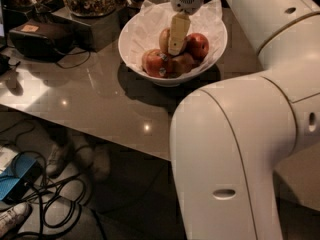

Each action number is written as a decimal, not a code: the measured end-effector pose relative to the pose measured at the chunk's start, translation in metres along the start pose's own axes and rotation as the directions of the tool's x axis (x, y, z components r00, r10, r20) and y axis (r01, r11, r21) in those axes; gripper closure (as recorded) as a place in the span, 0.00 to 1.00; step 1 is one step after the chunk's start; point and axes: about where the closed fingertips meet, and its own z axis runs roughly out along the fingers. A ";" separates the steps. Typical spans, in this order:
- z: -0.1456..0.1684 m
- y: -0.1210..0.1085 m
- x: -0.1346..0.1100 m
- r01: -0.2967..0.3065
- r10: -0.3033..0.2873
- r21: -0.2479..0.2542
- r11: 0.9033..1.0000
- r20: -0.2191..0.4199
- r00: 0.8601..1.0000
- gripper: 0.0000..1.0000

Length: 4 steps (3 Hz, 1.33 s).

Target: Pick apple from white bowl

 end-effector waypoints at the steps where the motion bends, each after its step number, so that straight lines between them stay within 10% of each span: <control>1: 0.003 0.003 -0.009 0.063 -0.063 -0.010 0.998 -0.005 0.998 0.39; 4: 0.010 -0.011 -0.020 0.063 -0.064 0.038 0.997 0.026 0.998 1.00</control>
Offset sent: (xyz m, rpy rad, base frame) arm -0.0007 0.0086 -0.0013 -0.0137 0.0015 0.0515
